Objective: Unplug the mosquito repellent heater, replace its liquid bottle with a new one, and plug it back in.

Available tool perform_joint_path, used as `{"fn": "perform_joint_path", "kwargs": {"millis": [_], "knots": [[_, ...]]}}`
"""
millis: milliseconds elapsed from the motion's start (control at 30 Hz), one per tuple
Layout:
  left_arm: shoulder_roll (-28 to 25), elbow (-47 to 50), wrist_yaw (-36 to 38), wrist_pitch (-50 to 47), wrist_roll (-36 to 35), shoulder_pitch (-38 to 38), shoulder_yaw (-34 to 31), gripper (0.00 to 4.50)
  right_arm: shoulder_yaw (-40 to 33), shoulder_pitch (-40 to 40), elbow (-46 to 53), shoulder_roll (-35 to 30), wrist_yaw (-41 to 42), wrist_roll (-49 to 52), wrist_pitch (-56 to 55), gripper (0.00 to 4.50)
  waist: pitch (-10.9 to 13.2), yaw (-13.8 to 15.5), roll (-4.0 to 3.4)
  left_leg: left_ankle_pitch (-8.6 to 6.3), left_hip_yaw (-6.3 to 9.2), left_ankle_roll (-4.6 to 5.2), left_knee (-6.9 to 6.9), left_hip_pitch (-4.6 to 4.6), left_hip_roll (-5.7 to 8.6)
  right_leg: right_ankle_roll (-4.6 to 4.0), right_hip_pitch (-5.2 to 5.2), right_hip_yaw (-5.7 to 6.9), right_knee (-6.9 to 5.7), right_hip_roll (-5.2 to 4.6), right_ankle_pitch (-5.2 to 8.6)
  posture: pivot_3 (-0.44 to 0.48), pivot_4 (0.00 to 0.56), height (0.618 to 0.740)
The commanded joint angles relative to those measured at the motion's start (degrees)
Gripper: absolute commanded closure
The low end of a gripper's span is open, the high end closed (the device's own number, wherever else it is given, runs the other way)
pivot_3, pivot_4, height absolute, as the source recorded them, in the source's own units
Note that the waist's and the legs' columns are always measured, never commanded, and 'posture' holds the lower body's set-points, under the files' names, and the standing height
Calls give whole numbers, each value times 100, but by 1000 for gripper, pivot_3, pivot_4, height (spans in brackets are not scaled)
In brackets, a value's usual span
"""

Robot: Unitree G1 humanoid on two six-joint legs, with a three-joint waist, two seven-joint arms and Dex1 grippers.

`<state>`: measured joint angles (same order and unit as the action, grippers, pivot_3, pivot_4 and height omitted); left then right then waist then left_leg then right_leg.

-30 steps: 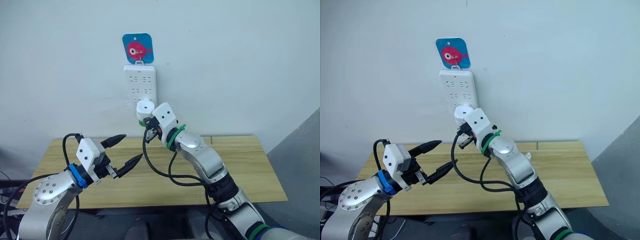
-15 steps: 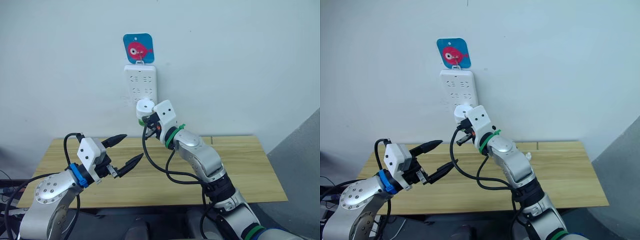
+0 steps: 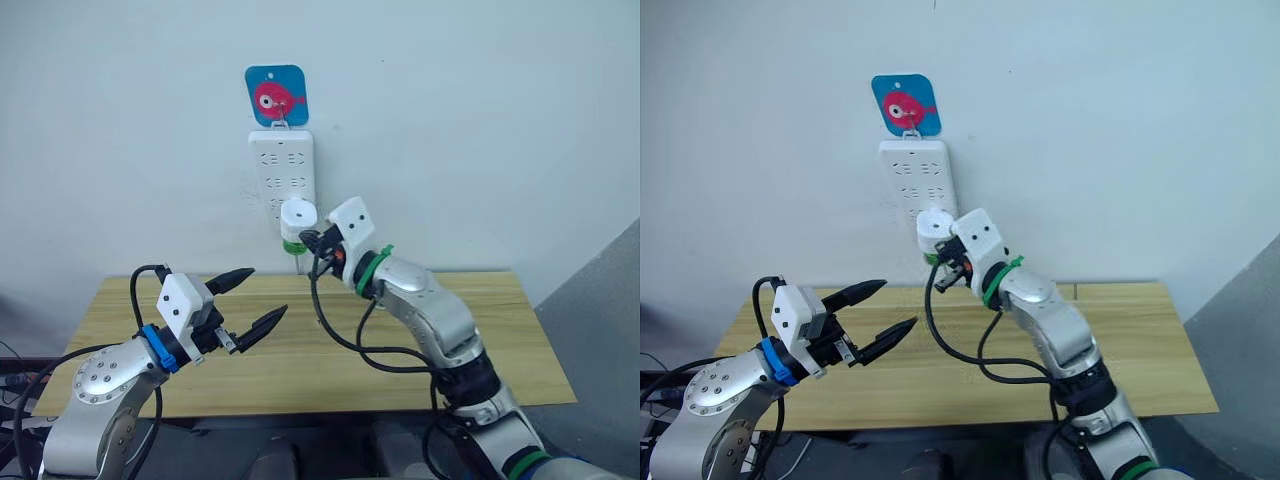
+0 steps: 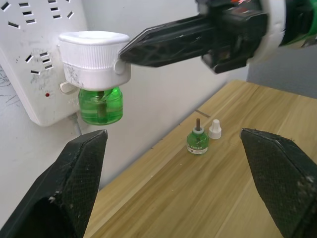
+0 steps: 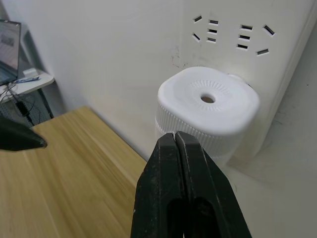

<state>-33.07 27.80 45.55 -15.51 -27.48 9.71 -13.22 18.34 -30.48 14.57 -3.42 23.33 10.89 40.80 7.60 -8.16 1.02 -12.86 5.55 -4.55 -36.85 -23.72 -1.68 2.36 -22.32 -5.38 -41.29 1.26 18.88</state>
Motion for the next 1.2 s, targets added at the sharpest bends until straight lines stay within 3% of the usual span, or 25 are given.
{"fn": "perform_joint_path", "kwargs": {"millis": [33,267,433,533,700,867,1033,1200], "knots": [[-67,-30,-14,155,21,20,-152,0,121,38,582,-295,456,273,185,4478,0,-6,-1,-1,0,0,2,-2,0,0,0,1,5,0,0,-121,87,692],[-311,-163,226,171,-115,169,-419,0,181,143,1159,-1071,1056,448,239,4478,0,-12,1,-4,-1,-4,1,-8,1,1,1,1,18,-3,0,-116,77,692],[-1042,-788,890,274,-88,181,-841,0,-182,382,1702,-2064,1712,699,66,4478,-3,12,4,-4,0,-4,-1,-7,2,1,2,6,19,-5,0,-96,55,692],[-1553,-1396,1397,458,-1,39,-1003,0,-647,620,2001,-2771,2186,1039,143,3935,-5,29,6,-4,2,-4,-2,-7,4,0,2,11,19,-6,0,-88,41,692],[-2175,-2081,2009,529,94,-157,-993,0,-1299,1171,2015,-4285,3017,1086,-176,2126,-16,26,18,-4,-4,-4,0,-8,13,1,4,16,27,-25,1,-86,21,692],[-2561,-2229,2313,261,131,-180,-948,0,-1797,1974,1384,-5454,3535,421,-1574,204,-30,23,21,-4,-11,-5,1,-8,12,2,3,18,28,-29,0,-83,0,692],[-2692,-2019,1844,141,643,-167,-926,0,-2335,2446,850,-5878,3906,442,-2121,36,-57,12,28,-4,-29,-5,-4,2,8,5,5,12,21,-33,-3,-71,0,692],[-2622,-1920,2027,59,498,-109,-1003,0,-2455,2502,552,-5872,4007,372,-2429,36,-87,16,37,-4,-43,-5,-8,11,8,8,9,-1,17,-34,-5,-65,0,692]]}}
